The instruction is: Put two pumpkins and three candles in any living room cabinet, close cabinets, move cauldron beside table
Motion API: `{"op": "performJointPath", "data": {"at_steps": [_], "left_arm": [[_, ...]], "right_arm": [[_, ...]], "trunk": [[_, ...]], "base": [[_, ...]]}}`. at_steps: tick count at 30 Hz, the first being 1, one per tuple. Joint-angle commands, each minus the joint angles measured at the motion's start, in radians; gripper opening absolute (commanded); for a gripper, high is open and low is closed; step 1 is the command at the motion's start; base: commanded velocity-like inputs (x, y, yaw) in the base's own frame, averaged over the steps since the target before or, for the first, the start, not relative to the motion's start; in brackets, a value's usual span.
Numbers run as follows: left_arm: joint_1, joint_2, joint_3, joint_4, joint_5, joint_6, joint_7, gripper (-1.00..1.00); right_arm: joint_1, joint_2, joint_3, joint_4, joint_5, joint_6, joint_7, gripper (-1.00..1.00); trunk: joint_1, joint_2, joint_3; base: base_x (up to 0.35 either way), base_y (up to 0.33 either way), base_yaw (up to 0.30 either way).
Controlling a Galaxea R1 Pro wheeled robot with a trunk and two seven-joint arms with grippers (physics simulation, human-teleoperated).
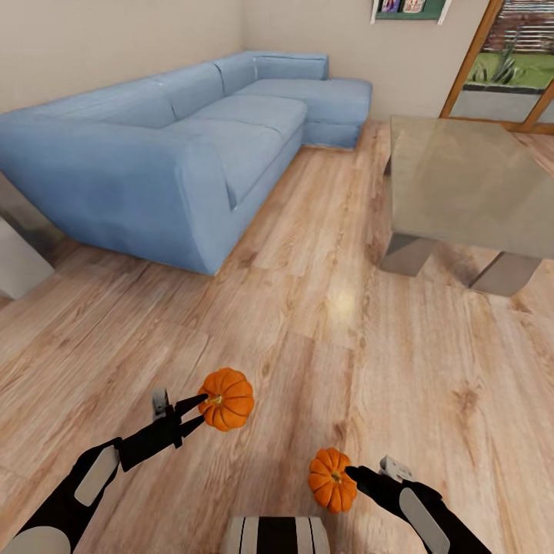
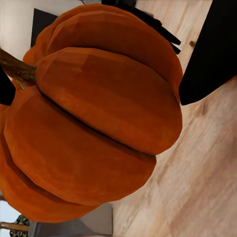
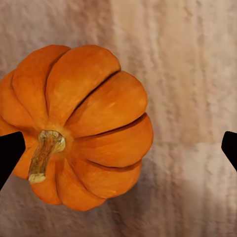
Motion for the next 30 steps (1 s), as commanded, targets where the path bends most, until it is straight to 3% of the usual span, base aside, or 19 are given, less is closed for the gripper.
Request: {"op": "performJointPath", "data": {"at_steps": [1,10,22,30], "left_arm": [[0.0,0.0,0.001,0.0,0.004,0.007,-0.001,-1.0],[-0.001,0.01,0.0,-0.002,0.004,0.008,-0.001,-1.0],[-0.001,0.01,-0.001,-0.004,0.004,0.008,-0.001,-1.0],[-0.001,0.011,-0.001,-0.004,0.004,0.008,-0.001,-1.0]], "right_arm": [[0.0,-0.001,0.005,-0.002,-0.008,0.003,-0.003,1.0],[0.0,-0.004,0.005,-0.001,-0.009,0.013,0.141,1.0],[0.0,-0.008,0.001,0.0,-0.011,0.013,0.153,1.0],[0.0,-0.01,-0.003,0.001,-0.026,0.012,0.153,1.0]], "trunk": [[0.0,-0.001,-0.005],[0.004,-0.003,-0.039],[0.004,-0.003,-0.039],[0.008,-0.005,-0.07]], "base": [[0.0,0.0,0.0],[0.0,0.0,0.0],[0.0,0.0,0.0],[0.0,0.0,0.0]]}}
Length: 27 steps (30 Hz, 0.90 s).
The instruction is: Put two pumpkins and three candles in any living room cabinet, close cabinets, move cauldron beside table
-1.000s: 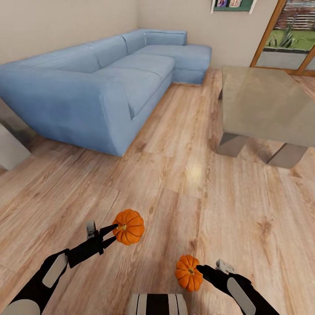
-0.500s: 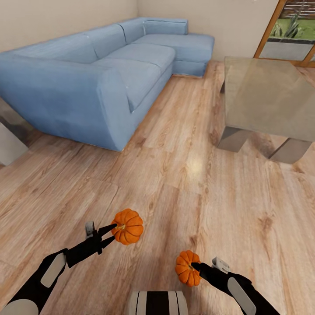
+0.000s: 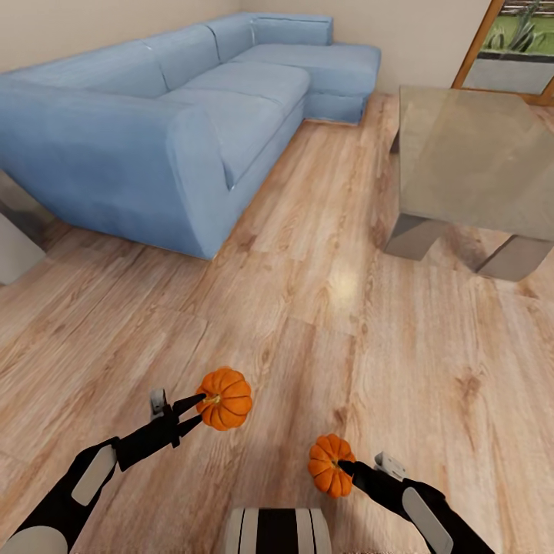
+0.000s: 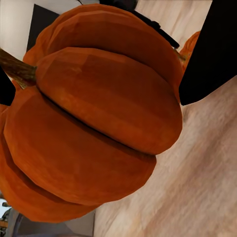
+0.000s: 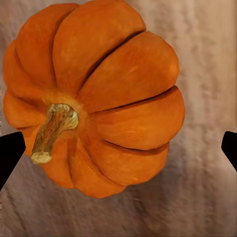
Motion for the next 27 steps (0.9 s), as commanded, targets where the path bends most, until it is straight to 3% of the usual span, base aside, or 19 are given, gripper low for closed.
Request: {"op": "performJointPath", "data": {"at_steps": [1,5,12,19,27], "left_arm": [[-0.001,0.0,0.001,0.0,0.003,0.006,-0.001,-1.0],[-0.001,0.0,0.001,0.0,0.003,0.006,-0.001,-1.0],[0.0,0.0,0.001,0.0,0.003,0.006,-0.001,-1.0],[-0.001,-0.001,0.0,0.0,0.003,0.006,-0.001,-1.0],[-0.001,-0.001,0.0,0.0,0.003,0.006,-0.001,-1.0]], "right_arm": [[0.0,-0.002,0.003,-0.001,-0.014,0.002,0.001,1.0],[0.0,-0.003,0.002,-0.001,-0.04,0.001,0.003,1.0],[-0.001,-0.004,0.002,-0.001,-0.046,-0.007,0.052,1.0],[-0.001,-0.004,-0.078,-0.001,-0.045,-0.005,0.086,1.0],[-0.001,-0.004,-0.089,-0.001,-0.045,-0.005,0.086,1.0]], "trunk": [[0.0,-0.001,-0.005],[0.002,-0.001,-0.016],[0.002,-0.001,-0.016],[0.002,-0.001,-0.016],[0.005,-0.003,-0.043]], "base": [[0.0,0.0,0.0],[0.0,0.0,0.0],[0.0,0.0,0.0],[0.0,0.0,0.0],[0.0,0.0,0.0]]}}
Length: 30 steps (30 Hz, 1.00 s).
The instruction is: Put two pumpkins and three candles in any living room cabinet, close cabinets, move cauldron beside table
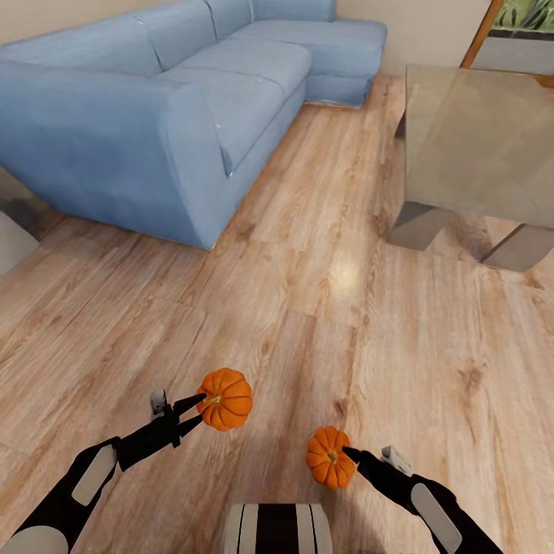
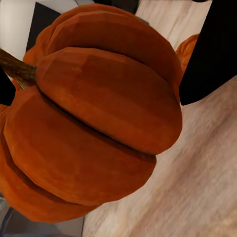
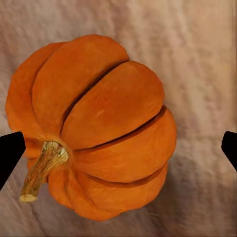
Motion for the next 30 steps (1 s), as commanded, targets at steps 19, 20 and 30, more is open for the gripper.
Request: {"op": "performJointPath", "data": {"at_steps": [19,20,30], "left_arm": [[-0.001,0.0,-0.001,0.0,0.003,0.006,-0.001,-1.0],[0.0,0.0,-0.001,0.0,0.003,0.006,-0.001,-1.0],[0.0,0.0,-0.001,-0.001,0.003,0.006,-0.001,-1.0]], "right_arm": [[0.0,0.0,0.002,0.0,-0.002,0.0,0.0,1.0],[0.0,0.0,0.002,0.0,-0.001,0.0,0.001,1.0],[0.0,0.001,0.002,0.0,0.002,-0.001,0.001,1.0]], "trunk": [[0.004,-0.003,-0.039],[0.005,-0.003,-0.043],[0.005,-0.003,-0.047]], "base": [[0.0,0.0,0.0],[0.0,0.0,0.0],[0.0,0.0,0.0]]}}
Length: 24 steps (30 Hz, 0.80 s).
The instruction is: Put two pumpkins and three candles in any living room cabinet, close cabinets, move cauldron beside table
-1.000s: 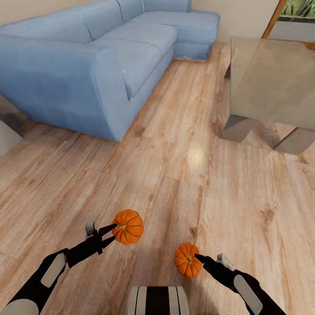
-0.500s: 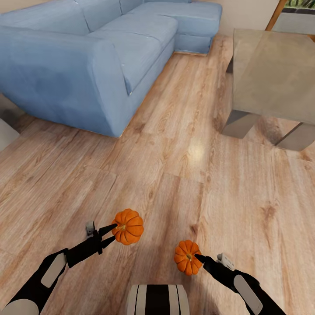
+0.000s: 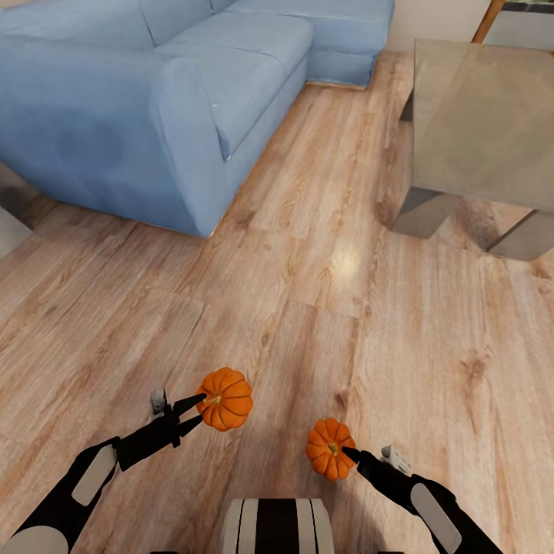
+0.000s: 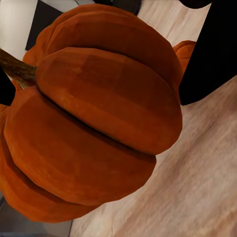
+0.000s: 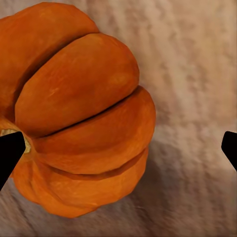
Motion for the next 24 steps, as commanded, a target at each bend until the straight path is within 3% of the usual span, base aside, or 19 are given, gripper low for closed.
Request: {"op": "performJointPath", "data": {"at_steps": [1,6,10,24], "left_arm": [[0.0,0.0,0.001,0.0,0.001,0.005,0.0,-1.0],[0.0,0.0,0.001,-0.001,0.001,0.005,0.0,-1.0],[0.0,0.0,0.001,-0.001,0.001,0.005,0.0,-1.0],[0.0,0.0,0.001,-0.001,0.001,0.005,-0.001,-1.0]], "right_arm": [[0.0,-0.001,0.003,0.0,-0.003,0.002,0.0,1.0],[-0.001,-0.001,0.003,0.0,-0.002,0.001,0.0,1.0],[-0.001,-0.001,0.003,0.0,-0.002,0.001,0.001,1.0],[0.0,0.0,0.006,-0.002,0.003,0.001,0.003,1.0]], "trunk": [[0.0,0.0,-0.001],[0.0,0.0,-0.001],[0.002,-0.001,-0.016],[0.002,-0.001,-0.016]], "base": [[0.0,0.0,0.0],[0.0,0.0,0.0],[0.0,0.0,0.0],[0.0,0.001,0.0]]}}
